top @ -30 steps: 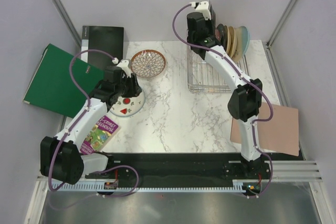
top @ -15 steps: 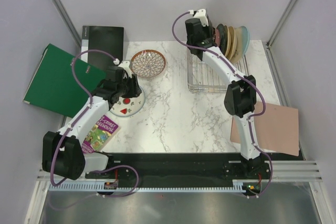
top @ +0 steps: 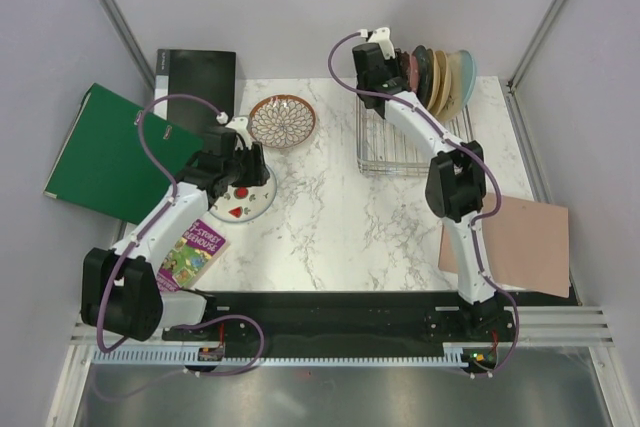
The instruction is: Load the plates into the dish rack
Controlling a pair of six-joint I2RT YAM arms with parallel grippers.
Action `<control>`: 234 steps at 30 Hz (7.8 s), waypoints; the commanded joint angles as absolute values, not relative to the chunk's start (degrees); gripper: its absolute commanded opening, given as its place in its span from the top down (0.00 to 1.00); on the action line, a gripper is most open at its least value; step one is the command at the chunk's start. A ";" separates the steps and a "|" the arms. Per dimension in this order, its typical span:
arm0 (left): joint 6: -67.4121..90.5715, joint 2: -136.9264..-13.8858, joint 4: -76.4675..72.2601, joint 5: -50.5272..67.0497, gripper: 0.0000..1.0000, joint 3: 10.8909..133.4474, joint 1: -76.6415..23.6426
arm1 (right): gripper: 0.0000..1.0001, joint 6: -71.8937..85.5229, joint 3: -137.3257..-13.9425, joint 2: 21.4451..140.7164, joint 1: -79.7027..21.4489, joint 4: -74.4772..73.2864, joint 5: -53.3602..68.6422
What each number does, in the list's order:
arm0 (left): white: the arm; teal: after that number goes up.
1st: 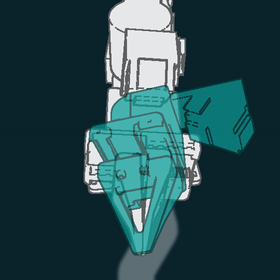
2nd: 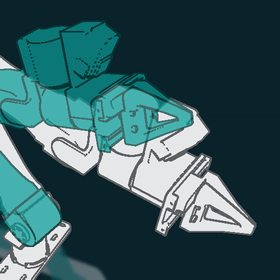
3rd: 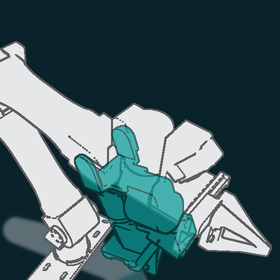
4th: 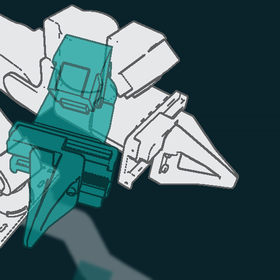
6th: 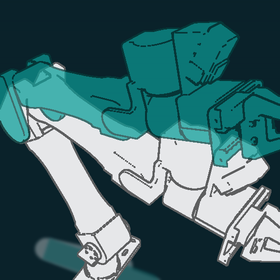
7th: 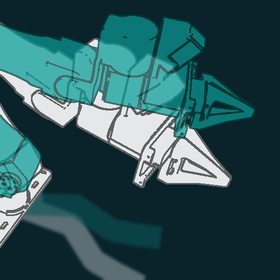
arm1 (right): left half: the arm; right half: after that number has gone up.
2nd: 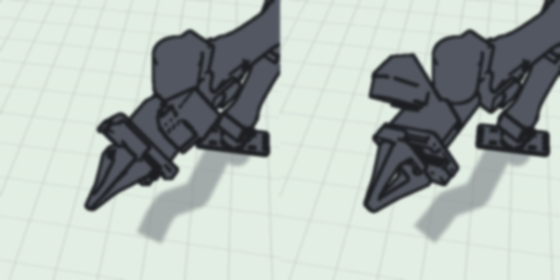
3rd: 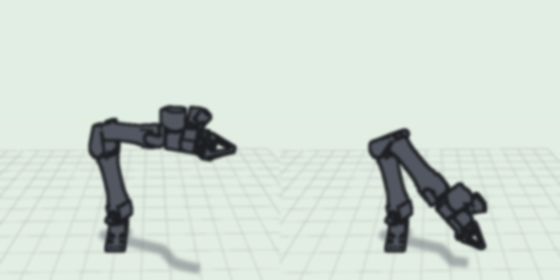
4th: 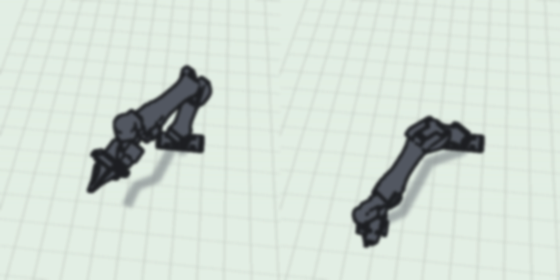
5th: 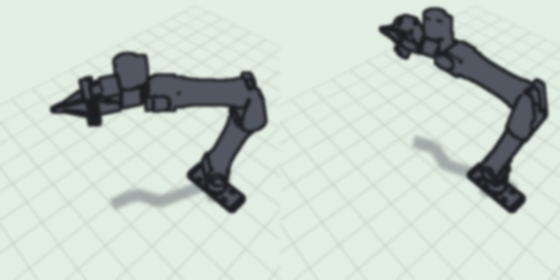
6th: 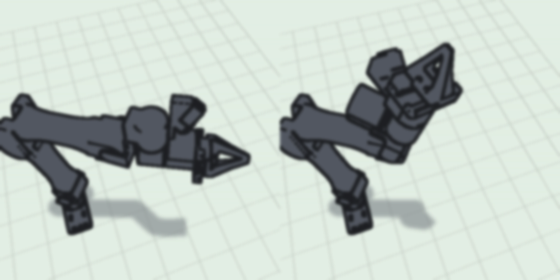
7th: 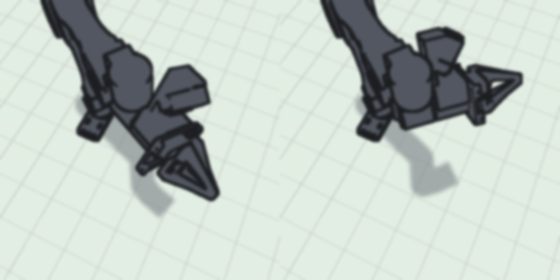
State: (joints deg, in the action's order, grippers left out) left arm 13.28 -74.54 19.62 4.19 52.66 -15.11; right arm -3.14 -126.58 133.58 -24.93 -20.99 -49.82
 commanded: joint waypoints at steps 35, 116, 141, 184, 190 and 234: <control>4.13 -101.86 27.77 14.76 0.98 62.40 -36.29 | 0.02 19.34 -50.46 76.91 -24.97 -25.32 21.87; 11.52 -92.55 19.51 63.98 0.98 44.12 -9.93 | 0.50 54.41 -28.66 89.48 -32.96 21.20 23.73; 6.23 -106.00 20.93 64.69 0.98 50.36 -9.76 | 0.48 46.14 -21.70 93.68 -28.30 18.19 28.30; -2.11 -87.53 36.11 -7.03 0.00 73.20 -11.25 | 1.00 4.58 -96.67 86.91 -19.25 -19.72 0.65; 2.10 -92.99 41.04 -7.21 0.01 77.69 -11.07 | 1.00 0.71 -102.91 96.74 -24.77 -3.97 -34.91; -6.23 -109.57 32.78 11.86 0.65 94.88 -11.60 | 0.35 -2.63 -122.53 125.79 -24.34 -12.83 -41.39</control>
State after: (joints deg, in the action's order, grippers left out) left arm -1.58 -101.73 37.12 5.67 85.01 -11.16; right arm -1.21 -123.94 133.36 -23.57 -13.93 -40.99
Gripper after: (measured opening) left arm 0.664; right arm 0.600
